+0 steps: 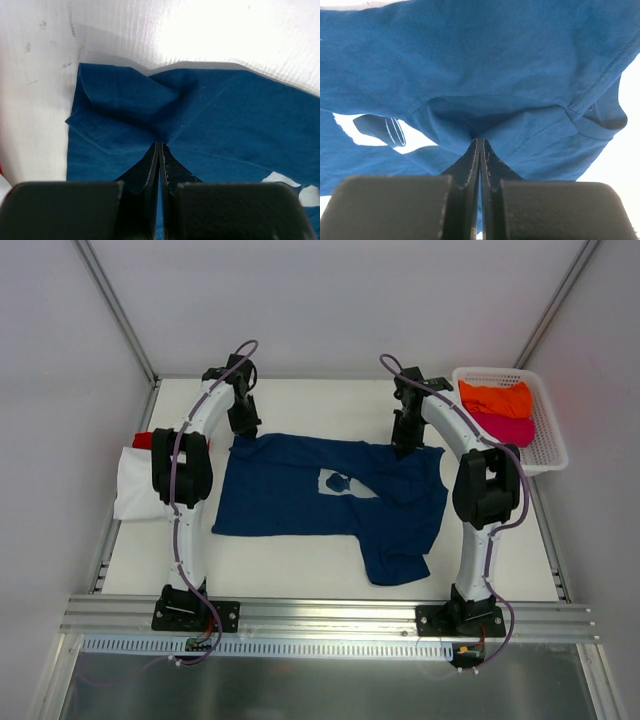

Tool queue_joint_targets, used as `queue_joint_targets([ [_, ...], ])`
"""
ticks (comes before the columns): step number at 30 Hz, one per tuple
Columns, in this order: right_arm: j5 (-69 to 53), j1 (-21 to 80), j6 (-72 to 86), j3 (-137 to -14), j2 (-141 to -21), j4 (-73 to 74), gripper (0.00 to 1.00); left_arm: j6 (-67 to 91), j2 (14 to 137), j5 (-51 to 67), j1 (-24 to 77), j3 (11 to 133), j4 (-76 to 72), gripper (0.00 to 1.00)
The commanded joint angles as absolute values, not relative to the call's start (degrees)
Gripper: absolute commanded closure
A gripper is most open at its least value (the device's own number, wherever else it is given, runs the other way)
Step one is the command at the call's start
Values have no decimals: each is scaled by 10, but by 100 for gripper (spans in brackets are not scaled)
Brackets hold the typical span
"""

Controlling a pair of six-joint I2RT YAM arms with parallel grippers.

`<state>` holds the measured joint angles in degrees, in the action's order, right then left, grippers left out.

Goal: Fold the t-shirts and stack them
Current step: Fold the tshirt

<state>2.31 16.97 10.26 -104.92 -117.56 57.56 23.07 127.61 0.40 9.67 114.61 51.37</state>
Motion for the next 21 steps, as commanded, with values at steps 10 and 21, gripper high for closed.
queue_joint_targets([
  [10,27,160,104,-1092,-1209,601,100,235,1322,4,83,1158,526,100],
  [21,-13,147,104,-1166,-1301,642,99,239,1349,11,71,1185,526,100],
])
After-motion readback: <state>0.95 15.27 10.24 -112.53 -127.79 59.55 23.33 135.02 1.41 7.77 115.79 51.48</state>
